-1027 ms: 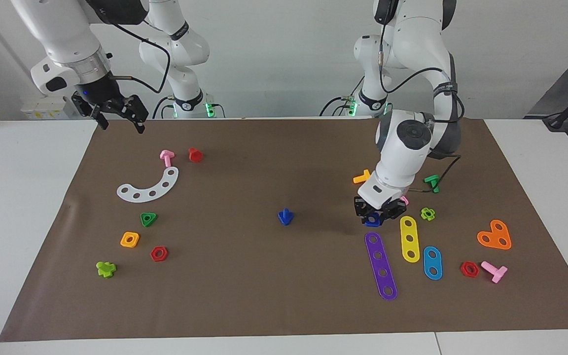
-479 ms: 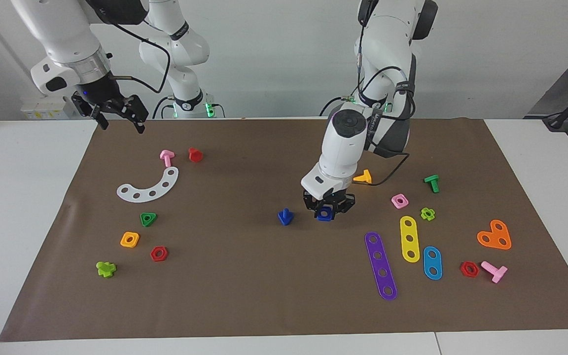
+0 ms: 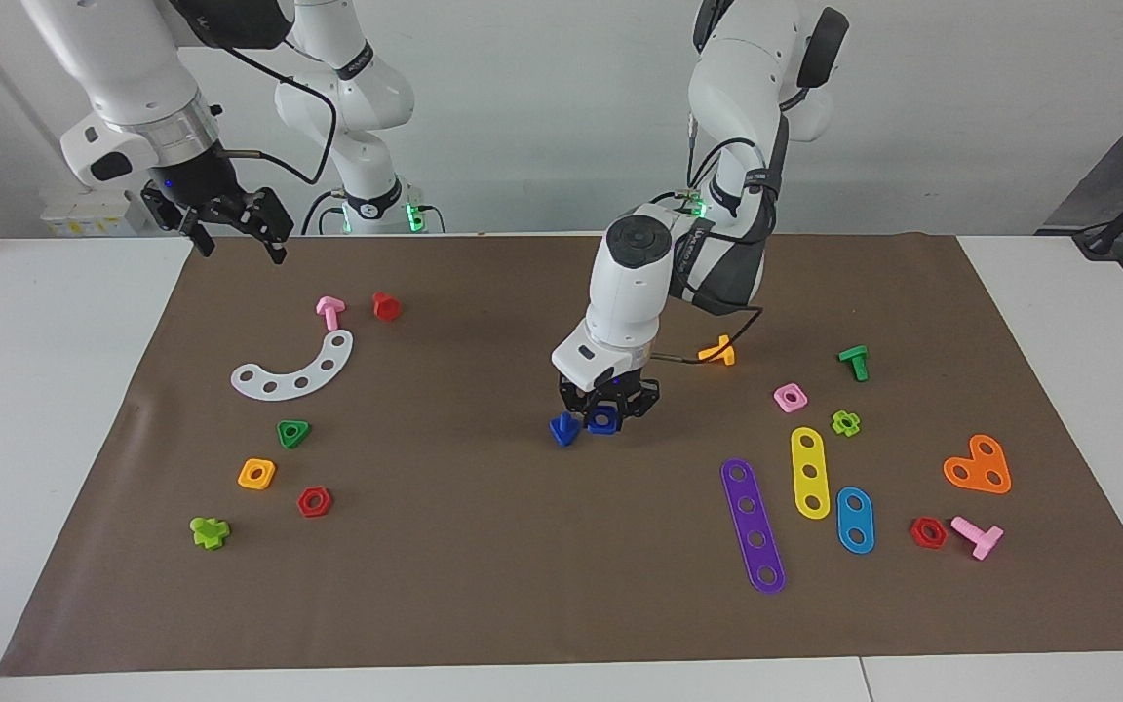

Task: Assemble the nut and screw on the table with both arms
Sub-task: 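Carry the blue square nut with the left gripper to the bolt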

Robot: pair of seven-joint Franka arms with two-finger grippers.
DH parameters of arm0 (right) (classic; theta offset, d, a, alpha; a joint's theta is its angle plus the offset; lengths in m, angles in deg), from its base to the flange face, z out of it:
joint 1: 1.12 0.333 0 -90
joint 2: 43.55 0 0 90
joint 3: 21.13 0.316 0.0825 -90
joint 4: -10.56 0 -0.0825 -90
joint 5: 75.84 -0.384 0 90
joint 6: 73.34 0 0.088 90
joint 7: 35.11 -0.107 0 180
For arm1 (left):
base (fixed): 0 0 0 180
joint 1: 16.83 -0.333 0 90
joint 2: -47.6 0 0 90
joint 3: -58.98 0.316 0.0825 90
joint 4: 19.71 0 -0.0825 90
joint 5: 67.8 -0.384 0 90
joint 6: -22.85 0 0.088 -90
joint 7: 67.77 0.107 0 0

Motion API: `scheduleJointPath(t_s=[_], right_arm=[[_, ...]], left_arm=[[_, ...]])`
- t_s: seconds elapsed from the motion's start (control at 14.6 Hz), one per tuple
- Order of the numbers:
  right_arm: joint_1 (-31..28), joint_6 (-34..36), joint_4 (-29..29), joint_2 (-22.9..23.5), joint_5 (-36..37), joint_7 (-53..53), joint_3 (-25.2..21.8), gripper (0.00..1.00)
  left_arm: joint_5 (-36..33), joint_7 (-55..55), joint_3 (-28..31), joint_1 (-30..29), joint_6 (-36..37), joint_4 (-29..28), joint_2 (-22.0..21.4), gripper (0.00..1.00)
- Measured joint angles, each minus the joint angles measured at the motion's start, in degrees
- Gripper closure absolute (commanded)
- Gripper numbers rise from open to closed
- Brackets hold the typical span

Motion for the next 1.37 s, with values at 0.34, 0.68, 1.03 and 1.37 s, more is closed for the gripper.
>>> scheduleJointPath(t_s=[0.34,0.68,1.03,1.37], right_arm=[[0.00,0.00,0.00,0.00,0.00,0.00,0.00,0.00],[0.00,0.00,0.00,0.00,0.00,0.00,0.00,0.00],[0.00,0.00,0.00,0.00,0.00,0.00,0.00,0.00],[0.00,0.00,0.00,0.00,0.00,0.00,0.00,0.00]], left_arm=[[1.61,-0.43,-0.12,0.60,-3.85,0.09,0.33,1.00],[2.24,-0.64,-0.22,1.48,-5.86,-1.30,1.47,1.00],[2.24,-0.65,-0.24,2.28,-6.78,-3.46,1.48,1.00],[2.24,-0.65,-0.22,2.28,-6.78,-3.51,1.45,1.00]])
